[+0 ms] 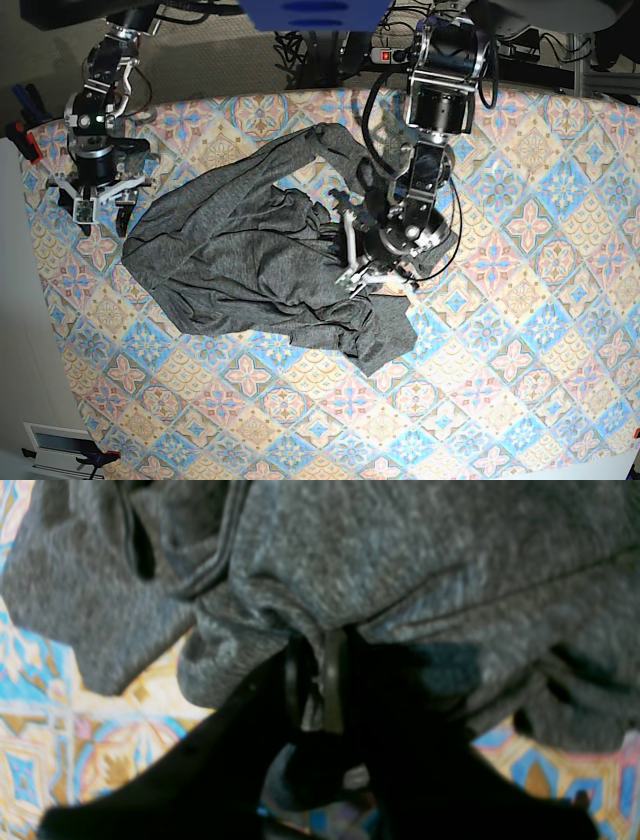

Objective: Layout the t-shirt on the table in an organized manner, then fold the t-shirt properly
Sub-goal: 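Grasp the shirt fabric with the left gripper, then drag the held fabric away from the right gripper to flatten the shirt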

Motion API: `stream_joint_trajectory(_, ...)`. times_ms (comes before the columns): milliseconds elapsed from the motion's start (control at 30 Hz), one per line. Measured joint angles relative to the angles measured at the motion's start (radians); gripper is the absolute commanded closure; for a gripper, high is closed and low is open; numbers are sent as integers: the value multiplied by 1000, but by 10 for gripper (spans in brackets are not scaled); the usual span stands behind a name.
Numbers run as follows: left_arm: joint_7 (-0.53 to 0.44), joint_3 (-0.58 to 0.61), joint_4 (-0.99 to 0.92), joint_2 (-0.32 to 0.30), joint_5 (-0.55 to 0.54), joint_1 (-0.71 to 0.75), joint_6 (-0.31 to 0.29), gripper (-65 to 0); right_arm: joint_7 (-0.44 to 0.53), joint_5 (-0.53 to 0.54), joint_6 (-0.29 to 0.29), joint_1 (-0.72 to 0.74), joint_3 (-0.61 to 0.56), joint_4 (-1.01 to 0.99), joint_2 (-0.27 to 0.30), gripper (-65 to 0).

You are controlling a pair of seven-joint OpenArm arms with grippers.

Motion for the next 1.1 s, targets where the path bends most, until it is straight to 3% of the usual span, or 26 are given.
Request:
stream_joint_trajectory(200, 23, 2, 12, 28, -3, -20, -3, -39, -5, 0, -1, -8, 2, 0, 0, -350)
stream_joint_trajectory(400, 84, -3, 201, 16, -2, 25, 0, -39, -5, -1, 0, -6, 2, 0, -3, -350)
stream_joint_trajectory(867, 116, -3, 251, -133, -41, 77, -5, -34, -5, 0, -3, -5, 3, -6, -2, -350)
stream_joint_trajectory(1100, 108, -69, 251, -137, -47, 95, -4, -34, -5, -1, -3, -5, 3, -6, -1, -350)
